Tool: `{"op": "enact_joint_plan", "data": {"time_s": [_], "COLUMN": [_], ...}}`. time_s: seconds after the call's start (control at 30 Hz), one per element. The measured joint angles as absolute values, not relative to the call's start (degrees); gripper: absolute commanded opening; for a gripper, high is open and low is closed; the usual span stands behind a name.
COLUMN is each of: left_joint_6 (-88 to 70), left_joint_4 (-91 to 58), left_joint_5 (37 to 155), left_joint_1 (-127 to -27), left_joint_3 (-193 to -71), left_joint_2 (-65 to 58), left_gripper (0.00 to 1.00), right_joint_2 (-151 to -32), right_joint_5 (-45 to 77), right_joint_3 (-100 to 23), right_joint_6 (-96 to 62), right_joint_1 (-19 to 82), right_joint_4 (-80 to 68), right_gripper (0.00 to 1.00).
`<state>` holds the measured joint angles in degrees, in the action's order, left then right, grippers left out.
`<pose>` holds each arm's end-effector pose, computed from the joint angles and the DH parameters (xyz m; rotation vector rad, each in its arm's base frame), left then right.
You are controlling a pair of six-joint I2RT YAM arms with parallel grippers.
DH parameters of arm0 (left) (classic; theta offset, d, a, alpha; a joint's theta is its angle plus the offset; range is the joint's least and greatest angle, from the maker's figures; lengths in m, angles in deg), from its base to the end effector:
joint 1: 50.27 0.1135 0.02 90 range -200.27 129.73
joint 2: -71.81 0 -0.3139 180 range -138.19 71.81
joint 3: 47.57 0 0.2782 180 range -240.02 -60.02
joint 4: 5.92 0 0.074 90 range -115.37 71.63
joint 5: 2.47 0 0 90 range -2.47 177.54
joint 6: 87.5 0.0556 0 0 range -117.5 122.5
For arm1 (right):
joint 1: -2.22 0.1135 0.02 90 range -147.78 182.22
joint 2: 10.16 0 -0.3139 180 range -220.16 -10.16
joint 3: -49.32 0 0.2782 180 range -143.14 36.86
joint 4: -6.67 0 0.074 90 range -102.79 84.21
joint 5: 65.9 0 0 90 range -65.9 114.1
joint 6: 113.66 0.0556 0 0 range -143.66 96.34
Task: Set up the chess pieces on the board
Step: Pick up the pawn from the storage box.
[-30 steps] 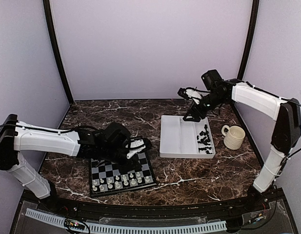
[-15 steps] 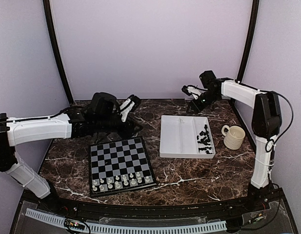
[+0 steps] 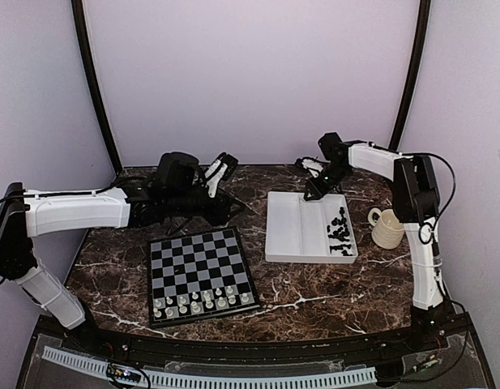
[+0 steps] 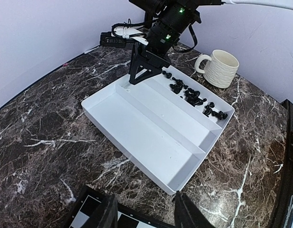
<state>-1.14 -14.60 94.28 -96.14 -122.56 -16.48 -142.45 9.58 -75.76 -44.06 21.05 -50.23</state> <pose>0.2747 -0.2925 0.3149 0.7999 1.8490 -0.6766 0.5284 0.1949 0.1958 -0.9694 2.4873 0.3315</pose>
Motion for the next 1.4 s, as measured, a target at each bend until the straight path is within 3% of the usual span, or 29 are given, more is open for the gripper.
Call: {"op": "enact_joint_plan", "data": {"time_s": [0.37,0.8,1.0,1.4], "left_joint_6": [-1.2,-1.4,-2.0,-7.0], "left_joint_4": [-13.7,-13.7,-13.7,-13.4], "left_joint_5": [95.7,96.9,97.6,99.5], "left_joint_1": [-96.1,-96.1,-96.1,-96.0], "left_joint_3": [-122.6,-122.6,-122.6,-126.8], "left_joint_2": [-17.3,-18.6,-18.6,-21.8], "left_gripper": [0.43,0.43,0.43,0.47], "right_joint_2": [-148.8,-150.7,-148.7,-127.1], "right_joint_5": [9.4,5.9,5.7,2.4], "right_joint_3": [-80.6,-82.8,-79.2,-60.1], "right_joint_6": [-43.5,-44.7,-45.6,-47.2], "right_joint_1": [21.6,21.8,21.8,22.4], "right_joint_4": [-51.1,-51.3,-49.6,-49.9], "right_gripper": [0.31,0.01,0.00,0.00]}}
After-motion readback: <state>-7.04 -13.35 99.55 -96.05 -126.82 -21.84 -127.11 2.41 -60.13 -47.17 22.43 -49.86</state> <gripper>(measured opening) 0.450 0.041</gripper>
